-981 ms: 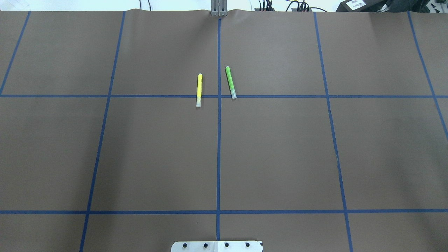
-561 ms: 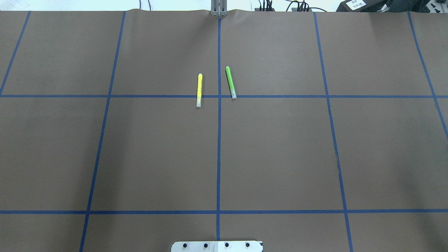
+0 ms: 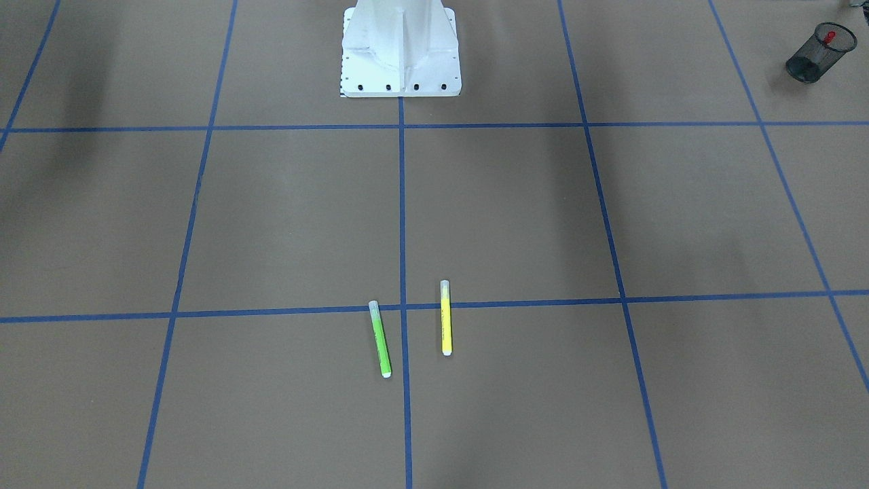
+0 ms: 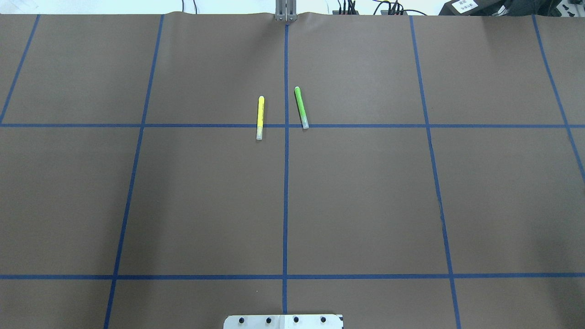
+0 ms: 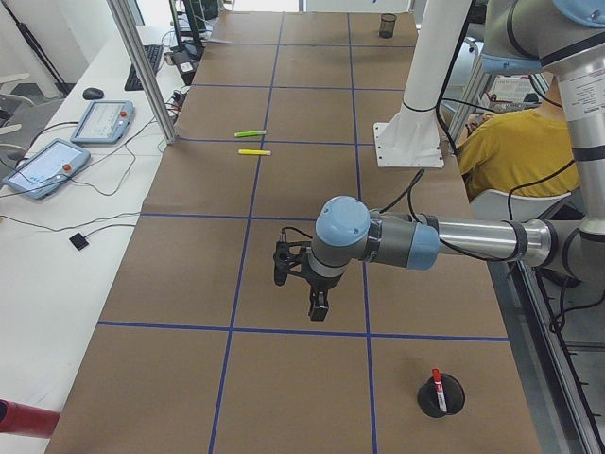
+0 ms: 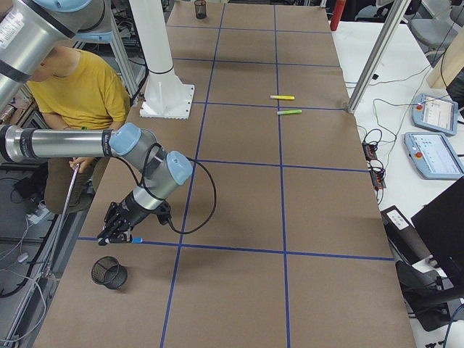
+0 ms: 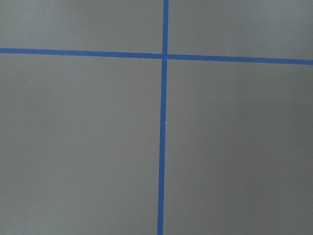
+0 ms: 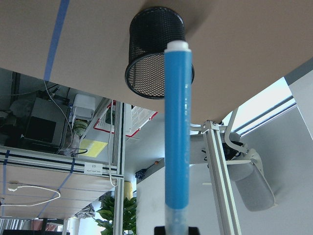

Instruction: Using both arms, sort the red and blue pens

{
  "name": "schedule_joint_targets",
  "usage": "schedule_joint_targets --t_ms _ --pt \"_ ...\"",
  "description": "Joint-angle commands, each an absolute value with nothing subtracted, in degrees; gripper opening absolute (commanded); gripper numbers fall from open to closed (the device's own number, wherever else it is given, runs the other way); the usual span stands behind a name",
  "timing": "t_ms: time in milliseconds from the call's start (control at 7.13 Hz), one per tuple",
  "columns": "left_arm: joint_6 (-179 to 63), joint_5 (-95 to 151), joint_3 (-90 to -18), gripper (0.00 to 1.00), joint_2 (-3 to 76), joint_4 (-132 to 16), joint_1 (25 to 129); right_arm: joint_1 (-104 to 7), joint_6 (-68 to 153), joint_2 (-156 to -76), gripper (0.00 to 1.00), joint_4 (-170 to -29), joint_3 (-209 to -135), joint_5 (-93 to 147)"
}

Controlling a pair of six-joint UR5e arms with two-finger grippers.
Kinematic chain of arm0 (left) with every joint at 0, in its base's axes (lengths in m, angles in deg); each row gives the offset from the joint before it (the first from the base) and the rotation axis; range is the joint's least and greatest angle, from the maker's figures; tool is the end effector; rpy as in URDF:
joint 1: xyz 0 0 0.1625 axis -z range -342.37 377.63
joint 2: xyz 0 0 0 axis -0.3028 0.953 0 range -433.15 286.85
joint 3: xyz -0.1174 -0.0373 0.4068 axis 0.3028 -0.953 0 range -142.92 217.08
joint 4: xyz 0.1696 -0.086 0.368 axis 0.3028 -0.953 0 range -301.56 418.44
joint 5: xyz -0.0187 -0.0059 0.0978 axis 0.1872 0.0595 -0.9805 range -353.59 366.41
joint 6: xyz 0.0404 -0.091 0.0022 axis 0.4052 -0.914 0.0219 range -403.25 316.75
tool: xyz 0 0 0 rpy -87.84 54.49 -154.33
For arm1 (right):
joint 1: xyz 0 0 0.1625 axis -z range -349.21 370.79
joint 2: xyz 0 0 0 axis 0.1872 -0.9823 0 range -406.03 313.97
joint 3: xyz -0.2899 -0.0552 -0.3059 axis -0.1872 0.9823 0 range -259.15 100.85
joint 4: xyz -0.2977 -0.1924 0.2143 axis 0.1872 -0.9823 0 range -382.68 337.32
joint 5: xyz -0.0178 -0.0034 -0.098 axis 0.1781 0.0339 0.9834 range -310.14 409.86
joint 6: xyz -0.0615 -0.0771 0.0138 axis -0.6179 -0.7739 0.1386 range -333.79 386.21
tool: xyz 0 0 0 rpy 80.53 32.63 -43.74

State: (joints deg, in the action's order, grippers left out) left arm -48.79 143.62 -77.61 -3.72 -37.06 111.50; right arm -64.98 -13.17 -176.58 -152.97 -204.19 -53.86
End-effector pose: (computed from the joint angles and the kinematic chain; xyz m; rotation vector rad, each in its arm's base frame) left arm -0.0838 -0.3467 0.5824 0.1463 0.8244 -0.0854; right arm 0.0782 -0.1375 0.6621 -0.7473 -0.4053 -0.7849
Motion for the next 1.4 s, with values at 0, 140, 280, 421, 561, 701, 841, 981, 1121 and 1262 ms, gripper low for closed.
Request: schedule_joint_targets --t_ms 0,140,280,421,561,701,841,981,1121,1262 --pt "-48.8 143.6 -78.2 1.00 -3.7 -37.0 111.5 -65.0 -13.2 -178.9 0.00 -147.0 -199.3 -55.5" --pt "-48.5 143.6 -78.5 1.00 -3.7 -37.0 111.5 -65.0 -13.2 -179.9 0.00 -142.1 -195.7 -57.8" --pt "-48.5 143.6 -78.6 1.00 -3.7 -37.0 111.5 -64.9 -13.3 -181.5 0.00 -137.7 -193.4 -59.8" --pt "-48.5 143.6 -78.6 1.00 -3.7 -37.1 111.5 -65.0 -13.7 -182.9 0.00 -136.9 -193.3 -60.6" --pt "-48.5 143.7 -79.1 1.00 -3.6 -37.0 111.4 -64.9 -14.4 -183.8 0.00 -136.8 -193.2 -62.4" --pt "-48.5 143.7 -79.3 1.00 -3.7 -37.0 111.5 -65.0 -14.9 -184.0 0.00 -136.8 -193.0 -63.0" --pt "-48.5 143.7 -79.4 1.00 -3.7 -37.0 111.5 -64.9 -14.9 -184.0 0.00 -136.2 -192.1 -63.9" --pt "-48.5 143.7 -79.5 1.00 -3.7 -37.0 111.4 -64.9 -14.9 -184.0 0.00 -136.1 -191.8 -64.1" --pt "-48.5 143.7 -79.5 1.00 -3.7 -37.0 111.5 -64.9 -14.9 -184.0 0.00 -136.1 -191.7 -64.2" --pt "-48.5 143.7 -79.5 1.00 -3.7 -37.0 111.5 -64.9 -14.9 -184.0 0.00 -135.4 -191.6 -64.5"
